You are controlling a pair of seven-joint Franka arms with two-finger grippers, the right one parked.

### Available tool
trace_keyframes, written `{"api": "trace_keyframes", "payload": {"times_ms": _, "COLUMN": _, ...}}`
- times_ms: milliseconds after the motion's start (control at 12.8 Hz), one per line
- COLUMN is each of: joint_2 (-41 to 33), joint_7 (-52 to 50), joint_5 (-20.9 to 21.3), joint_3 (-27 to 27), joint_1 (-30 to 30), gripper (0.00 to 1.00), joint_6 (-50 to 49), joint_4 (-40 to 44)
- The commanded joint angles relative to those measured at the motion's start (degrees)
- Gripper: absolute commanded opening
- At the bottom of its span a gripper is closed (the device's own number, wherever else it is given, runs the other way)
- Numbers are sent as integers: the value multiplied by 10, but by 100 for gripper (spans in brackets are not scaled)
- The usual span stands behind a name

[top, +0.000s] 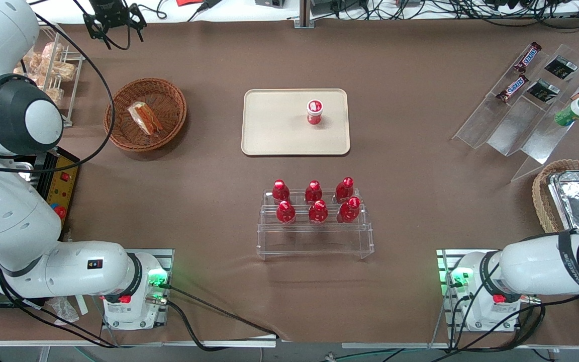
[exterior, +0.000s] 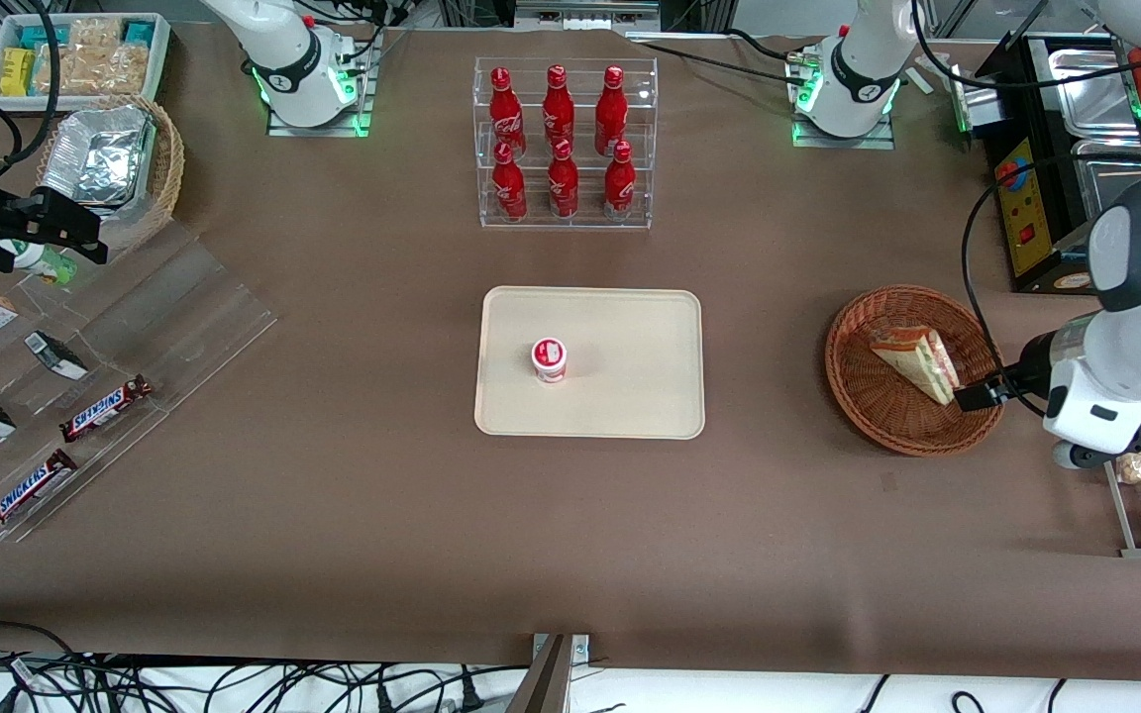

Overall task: Place sandwich from basket to tray
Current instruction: 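Lower the open left gripper over the sandwich in the wicker basket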

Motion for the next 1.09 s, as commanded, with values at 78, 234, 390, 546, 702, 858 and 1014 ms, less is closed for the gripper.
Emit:
{"api": "trace_keyframes", "payload": {"times_ms": 78, "joint_2": -17, "joint_7": -133, "joint_5": 17, "joint_3": -3, "joint_1": 13, "gripper": 100, "joint_6": 81, "joint_4": -80}}
{"api": "trace_keyframes", "payload": {"times_ms": 234, "joint_2": -36, "joint_7": -157, "joint_5": 17, "joint_3": -3, "joint_1": 16, "gripper": 100, "joint_6": 127, "joint_4": -130}}
{"api": "trace_keyframes", "payload": {"times_ms": 390, "joint_2": -64, "joint_7": -157, "joint_5": 18, "joint_3": -2, "joint_1": 27, "gripper": 100, "joint_6": 182, "joint_4": -193}}
{"api": "trace_keyframes", "payload": {"times_ms": 546, "joint_2": -88, "joint_7": -158, "joint_5": 18, "joint_3": -2, "joint_1": 30, "gripper": 100, "joint_6": 239, "joint_4": -258}}
{"api": "trace_keyframes", "payload": {"times_ms": 702, "joint_2": -104, "joint_7": -172, "joint_5": 19, "joint_3": -2, "joint_1": 31, "gripper": 100, "joint_6": 288, "joint_4": -307}}
{"api": "trace_keyframes", "payload": {"times_ms": 858, "joint_2": -112, "joint_7": -216, "joint_5": 21, "joint_3": -3, "joint_1": 31, "gripper": 100, "joint_6": 331, "joint_4": -345}}
{"api": "trace_keyframes", "payload": {"times_ms": 1014, "joint_2": -116, "joint_7": -260, "joint_5": 70, "joint_3": -4, "joint_1": 30, "gripper": 100, "joint_6": 358, "joint_4": -379}}
